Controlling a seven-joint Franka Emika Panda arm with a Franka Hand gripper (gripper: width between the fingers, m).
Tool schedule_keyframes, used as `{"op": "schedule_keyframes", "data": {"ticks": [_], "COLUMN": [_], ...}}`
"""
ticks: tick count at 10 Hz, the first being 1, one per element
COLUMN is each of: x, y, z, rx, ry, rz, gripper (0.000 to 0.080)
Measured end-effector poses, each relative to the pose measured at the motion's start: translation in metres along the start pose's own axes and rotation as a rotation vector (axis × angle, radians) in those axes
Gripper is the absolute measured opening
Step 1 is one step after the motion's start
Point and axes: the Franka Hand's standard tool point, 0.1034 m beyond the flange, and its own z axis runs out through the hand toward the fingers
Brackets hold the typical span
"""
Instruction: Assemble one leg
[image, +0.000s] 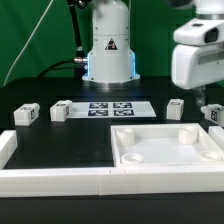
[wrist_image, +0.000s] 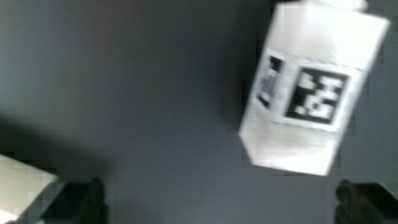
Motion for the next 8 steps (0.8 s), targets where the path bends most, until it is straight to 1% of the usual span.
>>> {"op": "schedule_keyframes", "data": {"ticks": [1,2,3,4,5,6,7,8], "x": [0.001,-0.002,-0.011,-0.007,-0.015,-0.014,-0.011,-0.01], "y": [0.002,0.0,-0.001,-0.003,-0.011,-0.021,-0.028,-0.034], "z": [-0.001,0.0,0.0,-0.002,-0.002,0.002,0.005,0.005], "rx": [-0.001,0.0,0.005,0.006,0.0,0.002,0.005,0.006], "ry": [0.003,-0.018,-0.148,-0.208,-0.317,-0.41,-0.484,-0.594], "rz": [0.003,0.002,-0.003,0.006,0.034,0.033,0.038,0.037], "gripper": [0.0649,0.0649,0.0649,0.0649,0.0649,0.0649,0.0649,0.0649]}}
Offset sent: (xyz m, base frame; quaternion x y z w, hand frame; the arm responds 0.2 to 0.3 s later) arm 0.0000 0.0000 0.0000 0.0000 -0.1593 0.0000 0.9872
